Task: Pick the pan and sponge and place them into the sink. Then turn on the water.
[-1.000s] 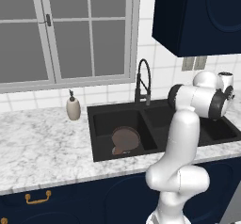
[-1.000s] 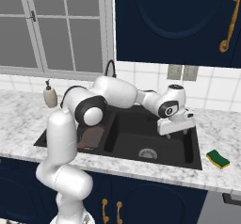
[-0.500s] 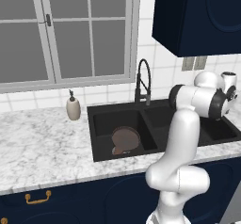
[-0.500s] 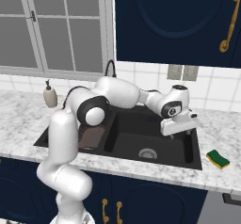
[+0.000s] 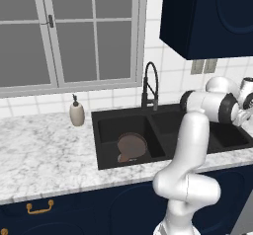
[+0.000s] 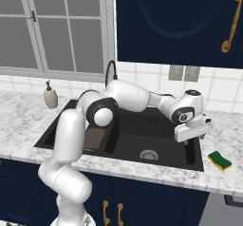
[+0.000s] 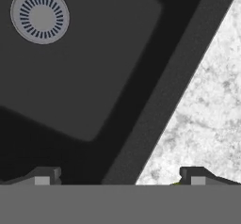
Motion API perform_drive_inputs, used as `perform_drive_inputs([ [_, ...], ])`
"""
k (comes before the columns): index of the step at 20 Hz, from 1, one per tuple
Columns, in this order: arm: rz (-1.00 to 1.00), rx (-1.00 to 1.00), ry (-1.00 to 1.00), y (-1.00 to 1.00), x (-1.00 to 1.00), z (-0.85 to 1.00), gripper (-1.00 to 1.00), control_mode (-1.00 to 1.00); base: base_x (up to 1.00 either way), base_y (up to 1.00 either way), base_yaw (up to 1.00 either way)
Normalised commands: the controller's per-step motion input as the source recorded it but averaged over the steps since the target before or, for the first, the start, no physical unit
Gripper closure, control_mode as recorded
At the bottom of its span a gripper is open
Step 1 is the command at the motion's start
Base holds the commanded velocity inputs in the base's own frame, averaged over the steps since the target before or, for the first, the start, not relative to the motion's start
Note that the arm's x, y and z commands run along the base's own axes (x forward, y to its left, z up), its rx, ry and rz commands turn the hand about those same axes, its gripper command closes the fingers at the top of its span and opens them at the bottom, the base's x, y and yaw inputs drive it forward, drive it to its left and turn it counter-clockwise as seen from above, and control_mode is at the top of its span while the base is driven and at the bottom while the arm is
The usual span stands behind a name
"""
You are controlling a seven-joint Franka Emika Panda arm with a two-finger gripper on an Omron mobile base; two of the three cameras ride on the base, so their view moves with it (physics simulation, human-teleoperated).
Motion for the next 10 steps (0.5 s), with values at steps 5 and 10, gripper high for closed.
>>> perform_drive_inputs([
  [5, 0.03, 0.00, 0.03, -0.42, -0.11, -0.04, -1.00, -1.00, 0.00, 0.00, 0.00],
  [10, 0.00, 0.00, 0.06, -0.40, -0.14, -0.09, -1.00, -1.00, 0.00, 0.00, 0.00],
])
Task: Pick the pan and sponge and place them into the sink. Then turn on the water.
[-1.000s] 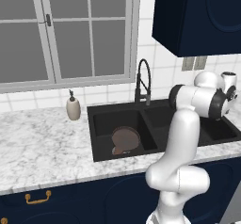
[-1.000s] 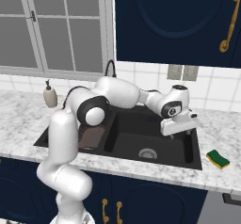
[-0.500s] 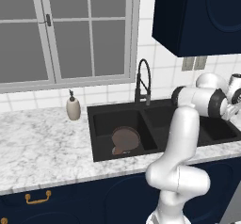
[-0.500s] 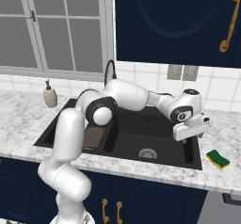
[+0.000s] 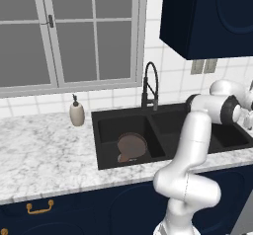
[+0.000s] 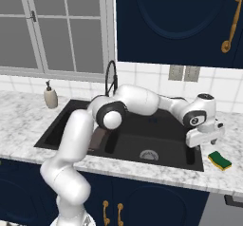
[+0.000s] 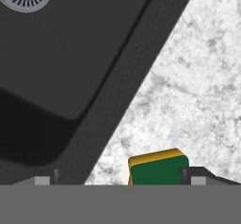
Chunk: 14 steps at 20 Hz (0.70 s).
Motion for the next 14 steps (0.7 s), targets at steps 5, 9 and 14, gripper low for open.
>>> perform_drive_inputs([
  [5, 0.00, 0.00, 0.05, -0.29, -0.05, -0.16, -1.00, -1.00, 0.00, 0.00, 0.00],
  [9, 0.00, 0.00, 0.03, -0.27, 0.00, -0.18, -1.00, -1.00, 0.00, 0.00, 0.00],
  [14, 0.00, 0.00, 0.03, -0.29, 0.00, -0.14, -1.00, -1.00, 0.00, 0.00, 0.00],
])
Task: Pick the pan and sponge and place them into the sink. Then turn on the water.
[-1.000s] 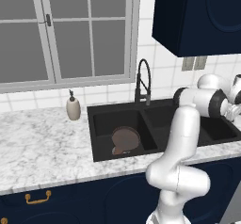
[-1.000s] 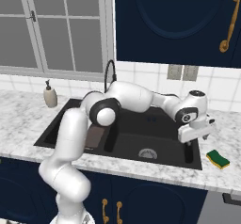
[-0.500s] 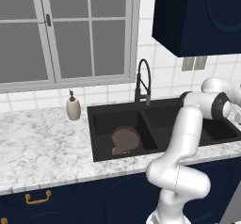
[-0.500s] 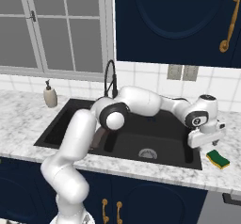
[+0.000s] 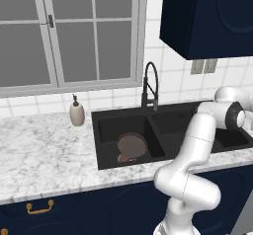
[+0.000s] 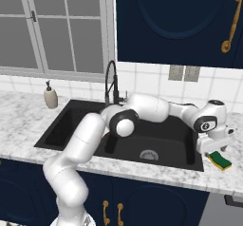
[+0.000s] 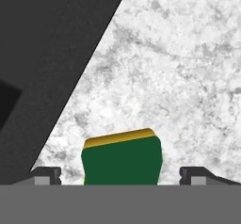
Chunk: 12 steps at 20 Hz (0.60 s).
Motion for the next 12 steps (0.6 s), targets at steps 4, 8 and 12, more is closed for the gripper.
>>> perform_drive_inputs([
  [4, 0.00, 0.00, 0.03, -0.24, 0.00, -0.17, -1.00, -1.00, 0.00, 0.00, 0.00],
  [8, 0.01, 0.00, 0.02, -0.19, 0.00, -0.18, -1.00, -1.00, 0.00, 0.00, 0.00],
  [12, 0.00, 0.00, 0.00, -0.11, 0.00, -0.20, -1.00, -1.00, 0.00, 0.00, 0.00],
])
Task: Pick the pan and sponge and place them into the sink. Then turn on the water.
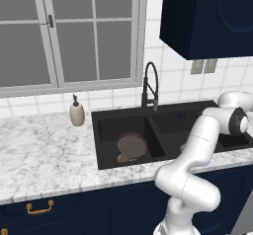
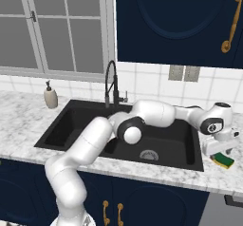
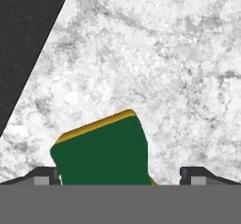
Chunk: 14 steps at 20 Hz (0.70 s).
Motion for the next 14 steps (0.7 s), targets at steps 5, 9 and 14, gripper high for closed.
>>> perform_drive_inputs([
  [5, 0.06, 0.00, 0.05, -0.18, -0.40, -0.22, -1.00, -1.00, 0.00, 0.00, 0.00],
  [9, 0.24, 0.00, 0.10, 0.00, -0.32, -0.38, -1.00, -1.00, 0.00, 0.00, 0.00],
  [14, 0.37, 0.06, 0.00, 0.06, -0.02, -0.35, -1.00, -1.00, 0.00, 0.00, 0.00],
])
